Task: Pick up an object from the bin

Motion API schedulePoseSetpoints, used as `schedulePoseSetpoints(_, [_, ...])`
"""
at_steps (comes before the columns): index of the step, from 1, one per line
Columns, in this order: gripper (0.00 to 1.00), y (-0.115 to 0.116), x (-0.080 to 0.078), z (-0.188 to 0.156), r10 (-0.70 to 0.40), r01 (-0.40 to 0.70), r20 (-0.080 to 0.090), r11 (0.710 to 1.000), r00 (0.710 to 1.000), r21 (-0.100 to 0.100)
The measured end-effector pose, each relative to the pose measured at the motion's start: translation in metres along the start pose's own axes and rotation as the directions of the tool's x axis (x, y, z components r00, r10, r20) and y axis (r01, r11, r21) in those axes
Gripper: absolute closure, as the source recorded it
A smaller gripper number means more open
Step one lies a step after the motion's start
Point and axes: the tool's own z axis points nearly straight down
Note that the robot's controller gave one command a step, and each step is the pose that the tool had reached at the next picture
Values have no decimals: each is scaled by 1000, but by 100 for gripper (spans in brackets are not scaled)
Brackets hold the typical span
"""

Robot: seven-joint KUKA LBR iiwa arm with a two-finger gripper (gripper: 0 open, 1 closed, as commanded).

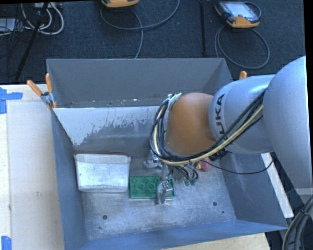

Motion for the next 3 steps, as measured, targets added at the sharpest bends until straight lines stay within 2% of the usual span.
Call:
schedulePoseSetpoints(1, [0,-1,-1,-2,3,-3,-3,1000,1000,-1])
schedulePoseSetpoints(2, [100,-1,-3,-4,5,-5,5,1000,1000,-2])
schedulePoseSetpoints(3, [100,-1,-4,-35,9,-9,-2,1000,1000,-1])
